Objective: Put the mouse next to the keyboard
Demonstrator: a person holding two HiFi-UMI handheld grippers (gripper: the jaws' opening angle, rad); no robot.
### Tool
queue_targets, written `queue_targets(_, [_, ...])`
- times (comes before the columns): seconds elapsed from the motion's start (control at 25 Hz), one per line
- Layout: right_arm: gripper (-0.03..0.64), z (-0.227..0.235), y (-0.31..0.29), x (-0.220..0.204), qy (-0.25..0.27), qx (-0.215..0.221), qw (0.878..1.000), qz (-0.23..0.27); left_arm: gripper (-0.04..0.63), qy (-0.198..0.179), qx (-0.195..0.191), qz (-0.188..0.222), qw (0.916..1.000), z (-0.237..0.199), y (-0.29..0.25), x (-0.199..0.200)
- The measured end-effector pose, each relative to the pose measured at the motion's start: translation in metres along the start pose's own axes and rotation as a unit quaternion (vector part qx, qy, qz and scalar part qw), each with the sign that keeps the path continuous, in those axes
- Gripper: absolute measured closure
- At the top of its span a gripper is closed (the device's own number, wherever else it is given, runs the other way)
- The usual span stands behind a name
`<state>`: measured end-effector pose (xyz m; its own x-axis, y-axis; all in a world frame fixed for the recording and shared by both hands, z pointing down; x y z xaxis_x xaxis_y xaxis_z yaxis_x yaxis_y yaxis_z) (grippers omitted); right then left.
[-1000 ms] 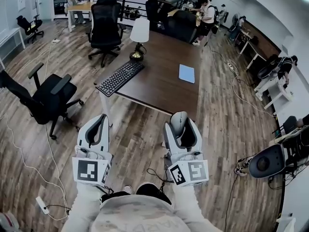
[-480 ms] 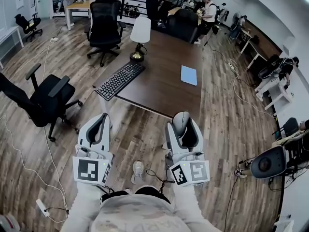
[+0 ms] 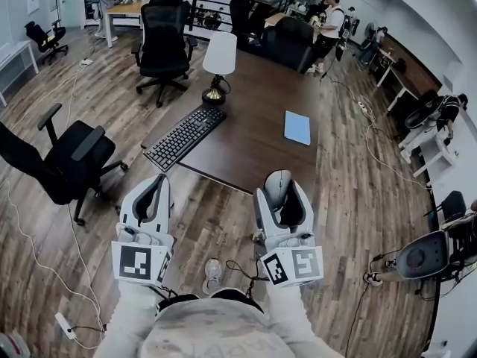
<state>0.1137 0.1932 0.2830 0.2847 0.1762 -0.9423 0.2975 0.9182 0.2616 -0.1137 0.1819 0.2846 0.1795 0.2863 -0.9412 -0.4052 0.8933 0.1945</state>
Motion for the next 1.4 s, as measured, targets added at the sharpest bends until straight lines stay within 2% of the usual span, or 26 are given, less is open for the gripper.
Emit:
queue_targets(0.6, [0.316,0.068,-0.106,-0.018,-0.005,0.023,1.0,-0.012,0.589,-0.005,0.008,-0.003,1.0,-0.01,-0.111,-0.03])
queue_targets(0.92, [0.316,0.107,-0.147,-0.028,-0.013,0.033,0.999,-0.017,0.589,-0.009,0.027,-0.008,0.9996,-0.01,-0.161,-0.041])
queue_targets(1.4, [0.316,0.139,-0.188,-0.044,-0.034,0.04,0.998,-0.025,0.589,-0.008,0.04,-0.024,0.9989,-0.012,-0.201,-0.06])
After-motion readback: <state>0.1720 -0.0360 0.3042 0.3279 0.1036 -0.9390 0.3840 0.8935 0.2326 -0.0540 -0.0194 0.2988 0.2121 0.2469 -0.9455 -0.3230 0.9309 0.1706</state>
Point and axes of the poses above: the fingertips, and each gripper's own axes: y backward along the fingers, z to its right, x out of its top, the point moved 2 cm from there along y, backward along the fingers, and after that the axes turned 9 degrees about -y, right-handed, at the moved point
